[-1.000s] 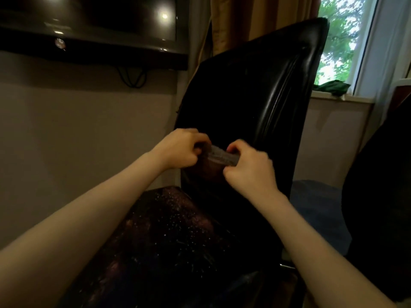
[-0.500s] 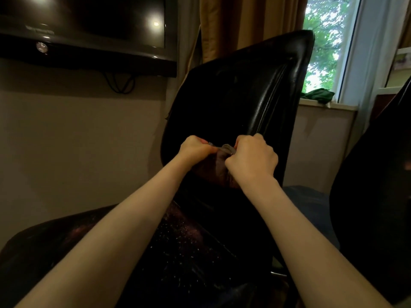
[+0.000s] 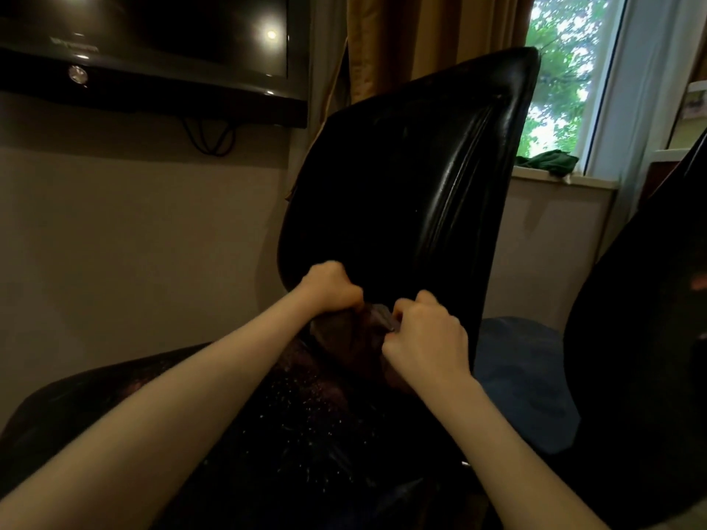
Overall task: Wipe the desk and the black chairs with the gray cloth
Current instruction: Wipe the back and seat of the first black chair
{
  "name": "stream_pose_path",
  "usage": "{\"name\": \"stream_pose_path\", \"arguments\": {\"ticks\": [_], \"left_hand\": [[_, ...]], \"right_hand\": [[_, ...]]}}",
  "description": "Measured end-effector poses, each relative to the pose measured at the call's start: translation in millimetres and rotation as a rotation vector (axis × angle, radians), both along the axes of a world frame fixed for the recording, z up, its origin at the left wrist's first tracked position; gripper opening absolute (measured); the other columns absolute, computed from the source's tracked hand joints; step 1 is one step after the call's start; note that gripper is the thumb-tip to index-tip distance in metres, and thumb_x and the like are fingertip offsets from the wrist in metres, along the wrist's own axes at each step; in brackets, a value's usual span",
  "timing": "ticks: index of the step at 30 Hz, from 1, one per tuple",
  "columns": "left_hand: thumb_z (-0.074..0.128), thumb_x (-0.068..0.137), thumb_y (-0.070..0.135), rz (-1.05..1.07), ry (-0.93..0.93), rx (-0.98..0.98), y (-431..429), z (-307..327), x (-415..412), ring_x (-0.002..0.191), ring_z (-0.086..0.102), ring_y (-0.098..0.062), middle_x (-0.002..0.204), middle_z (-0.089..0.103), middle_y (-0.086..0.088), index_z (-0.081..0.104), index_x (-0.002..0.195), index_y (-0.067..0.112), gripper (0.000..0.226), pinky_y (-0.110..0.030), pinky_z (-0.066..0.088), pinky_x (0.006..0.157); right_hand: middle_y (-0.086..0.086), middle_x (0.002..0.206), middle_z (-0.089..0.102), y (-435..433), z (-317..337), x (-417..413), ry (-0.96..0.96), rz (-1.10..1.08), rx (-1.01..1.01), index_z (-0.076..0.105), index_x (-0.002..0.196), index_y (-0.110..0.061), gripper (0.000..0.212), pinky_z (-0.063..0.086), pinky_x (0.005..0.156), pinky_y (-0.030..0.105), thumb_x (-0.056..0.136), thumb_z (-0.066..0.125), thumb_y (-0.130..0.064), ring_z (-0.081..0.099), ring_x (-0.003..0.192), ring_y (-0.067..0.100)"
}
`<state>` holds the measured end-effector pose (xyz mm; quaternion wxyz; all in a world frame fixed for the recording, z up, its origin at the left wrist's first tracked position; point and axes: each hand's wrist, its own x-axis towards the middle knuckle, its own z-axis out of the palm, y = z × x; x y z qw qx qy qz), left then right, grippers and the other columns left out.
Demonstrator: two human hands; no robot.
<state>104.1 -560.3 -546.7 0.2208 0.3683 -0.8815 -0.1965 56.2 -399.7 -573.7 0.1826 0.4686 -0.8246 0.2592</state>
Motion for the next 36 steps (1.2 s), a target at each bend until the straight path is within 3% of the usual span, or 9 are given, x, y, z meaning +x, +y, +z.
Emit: {"name": "stream_pose_path", "arguments": {"ticks": [4, 9, 13, 16, 21, 25, 28, 31, 36], "left_hand": [[0.069, 0.077, 0.022, -0.048, 0.189, -0.144, 19.3, 49.4, -3.8, 0.085, 0.053, -0.019, 0.084, 0.054, -0.002, 0.050, 0.074, 0.019, 0.020, -0.026, 0.041, 0.066], [0.065, 0.079, 0.018, -0.039, 0.062, -0.136, 27.8, 30.3, -12.0, 0.078, 0.055, -0.020, 0.069, 0.051, 0.001, 0.053, 0.072, 0.012, 0.015, -0.026, 0.042, 0.055], [0.065, 0.080, 0.020, -0.017, -0.101, -0.122, 28.8, -41.6, -14.8, 0.098, 0.063, -0.030, 0.099, 0.066, -0.016, 0.065, 0.096, 0.001, 0.024, -0.033, 0.049, 0.076], [0.062, 0.082, 0.021, -0.058, -0.154, -0.078, 46.5, -91.7, -26.2, 0.101, 0.062, -0.030, 0.106, 0.064, -0.014, 0.060, 0.107, 0.004, 0.030, -0.031, 0.049, 0.077], [0.077, 0.070, 0.028, -0.063, -0.041, 0.140, 51.2, -79.7, -41.1, 0.096, 0.061, -0.020, 0.093, 0.062, -0.002, 0.068, 0.098, 0.013, 0.034, -0.022, 0.043, 0.066], [0.081, 0.065, 0.031, -0.028, 0.072, 0.211, 59.2, -73.0, -30.5, 0.084, 0.061, -0.016, 0.079, 0.061, 0.002, 0.061, 0.072, 0.020, 0.023, -0.022, 0.042, 0.062], [0.085, 0.060, 0.028, -0.018, 0.290, 0.285, 64.0, -61.6, -19.8, 0.070, 0.056, -0.014, 0.070, 0.059, 0.003, 0.056, 0.066, 0.020, 0.030, -0.023, 0.042, 0.054], [0.087, 0.059, 0.030, 0.005, 0.512, 0.280, 69.4, -44.8, -17.8, 0.068, 0.053, -0.014, 0.068, 0.056, 0.004, 0.052, 0.066, 0.022, 0.037, -0.024, 0.041, 0.058], [0.082, 0.067, 0.032, -0.020, 0.509, 0.165, 76.5, -36.3, -19.4, 0.071, 0.052, -0.009, 0.076, 0.054, 0.006, 0.049, 0.071, 0.023, 0.035, -0.022, 0.042, 0.058]], "right_hand": [[-0.001, 0.090, 0.036, 3.5, 33.0, -17.9, 0.020, -0.009, -0.202, 0.060, 0.094, -0.013, 0.013, 0.032, 0.064, 0.030, 0.084, 0.055, -0.019, 0.054, 0.087, 0.031], [0.002, 0.100, 0.042, 3.4, 5.8, -21.2, 0.018, -0.019, -0.194, 0.059, 0.101, -0.014, 0.018, 0.031, 0.064, 0.028, 0.086, 0.055, -0.022, 0.055, 0.089, 0.028], [0.007, 0.111, 0.045, 6.7, -65.0, -26.3, -0.107, 0.002, 0.004, 0.056, 0.101, -0.012, 0.017, 0.037, 0.068, 0.030, 0.087, 0.051, -0.020, 0.056, 0.094, 0.030], [0.003, 0.105, 0.046, 22.6, -109.3, -38.3, -0.206, -0.004, 0.085, 0.058, 0.099, -0.012, 0.015, 0.039, 0.066, 0.028, 0.087, 0.051, -0.019, 0.057, 0.092, 0.027], [-0.006, 0.079, 0.039, 51.5, -99.5, -72.6, -0.124, 0.014, -0.122, 0.067, 0.083, -0.012, 0.007, 0.030, 0.054, 0.027, 0.077, 0.063, -0.012, 0.052, 0.072, 0.022], [-0.006, 0.072, 0.047, 59.9, -89.2, -86.1, 0.016, 0.142, -0.255, 0.072, 0.079, -0.016, 0.016, 0.034, 0.049, 0.026, 0.069, 0.070, -0.005, 0.053, 0.059, 0.020], [-0.001, 0.077, 0.057, 64.1, -76.2, -89.6, 0.068, 0.169, -0.443, 0.073, 0.081, -0.014, 0.019, 0.043, 0.053, 0.025, 0.067, 0.067, -0.003, 0.055, 0.065, 0.014], [0.004, 0.082, 0.059, 62.4, -47.0, -93.8, 0.112, 0.168, -0.588, 0.073, 0.086, -0.011, 0.021, 0.035, 0.059, 0.016, 0.069, 0.062, -0.005, 0.052, 0.074, 0.011], [0.006, 0.092, 0.053, 37.0, -39.0, -105.8, -0.033, 0.068, -0.442, 0.069, 0.100, -0.010, 0.026, 0.034, 0.064, 0.023, 0.077, 0.060, -0.002, 0.053, 0.080, 0.022]]}}
